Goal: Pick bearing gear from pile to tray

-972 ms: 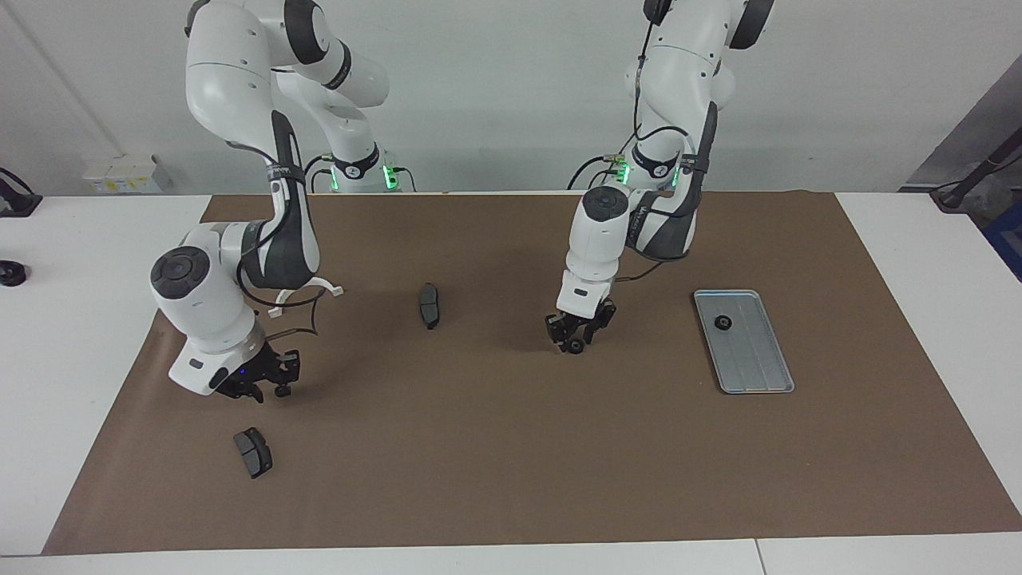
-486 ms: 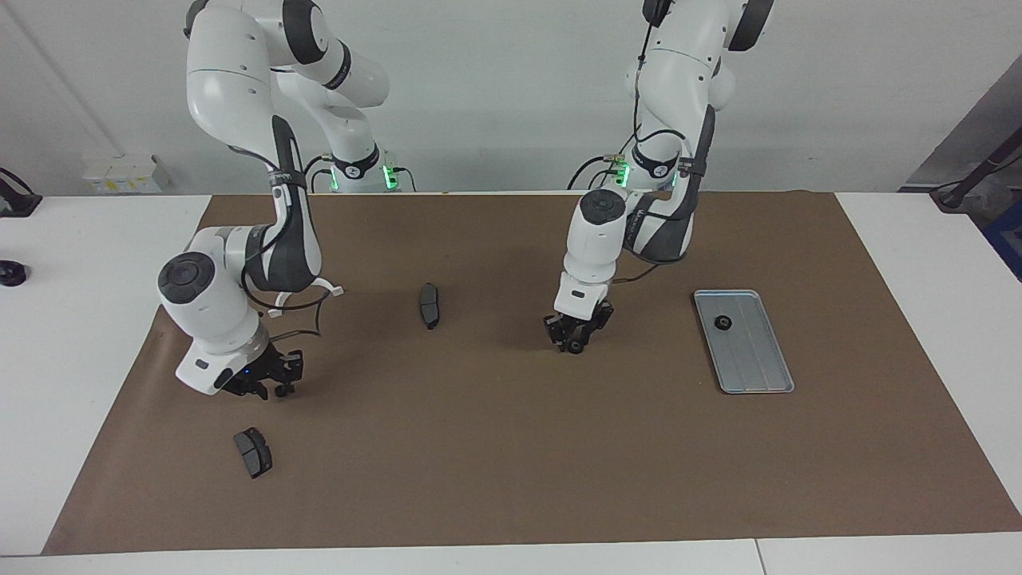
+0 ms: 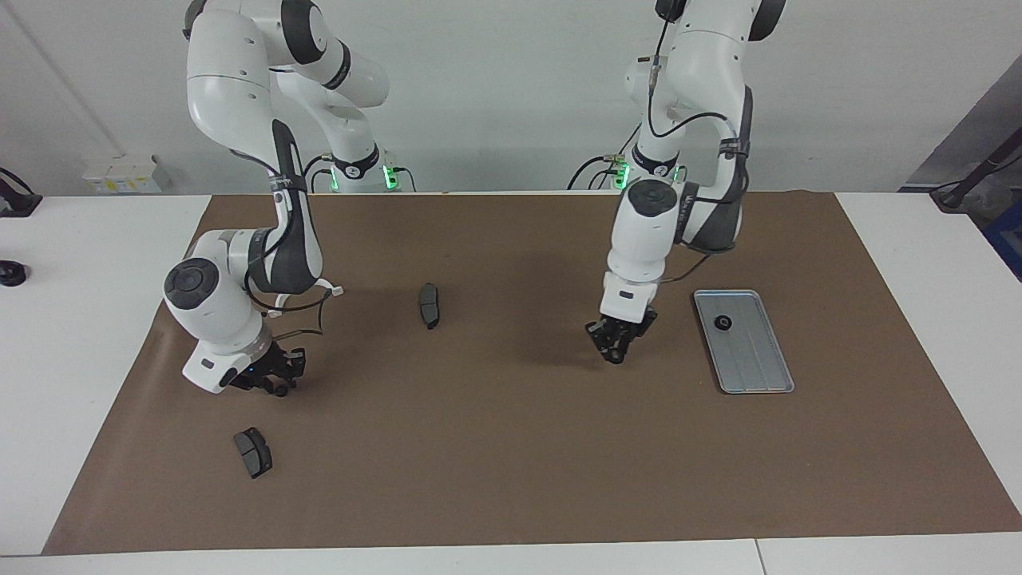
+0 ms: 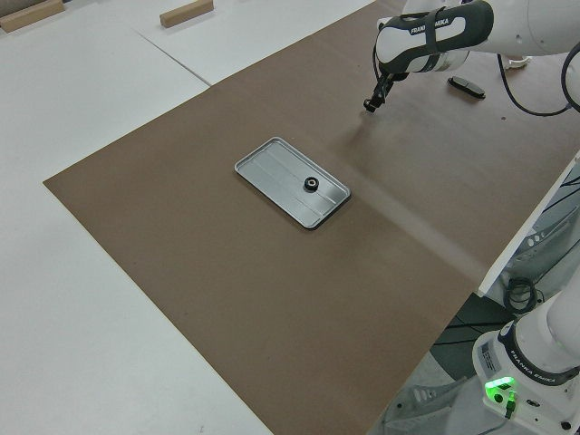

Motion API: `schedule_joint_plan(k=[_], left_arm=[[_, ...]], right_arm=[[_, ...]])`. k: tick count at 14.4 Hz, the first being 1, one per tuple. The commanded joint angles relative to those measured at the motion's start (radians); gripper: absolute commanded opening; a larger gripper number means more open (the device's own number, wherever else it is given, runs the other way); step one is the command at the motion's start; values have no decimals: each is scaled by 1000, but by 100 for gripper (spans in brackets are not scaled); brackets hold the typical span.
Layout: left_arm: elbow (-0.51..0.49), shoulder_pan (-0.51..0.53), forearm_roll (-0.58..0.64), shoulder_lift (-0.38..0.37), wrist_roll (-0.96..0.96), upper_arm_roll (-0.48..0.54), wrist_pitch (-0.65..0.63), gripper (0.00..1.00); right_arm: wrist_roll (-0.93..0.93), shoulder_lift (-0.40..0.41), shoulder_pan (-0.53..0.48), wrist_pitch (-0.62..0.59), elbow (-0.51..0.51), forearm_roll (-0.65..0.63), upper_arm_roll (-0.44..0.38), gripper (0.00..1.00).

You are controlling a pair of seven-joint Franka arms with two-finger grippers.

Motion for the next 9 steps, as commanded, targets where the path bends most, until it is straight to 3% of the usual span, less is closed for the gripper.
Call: schedule_joint_plan(k=[1, 5, 9], left_arm=[[-23, 109, -97, -85, 223, -9, -87, 0], [-49, 307, -208, -130, 623, -8, -174, 0], [-174, 463, -243, -179, 911, -5, -149, 0]], right_arm=[[24, -28, -15, 31, -40, -22, 10, 30], [24, -27, -15, 35, -39, -22, 11, 14], [24, -27, -12, 43, -34, -22, 13, 4]])
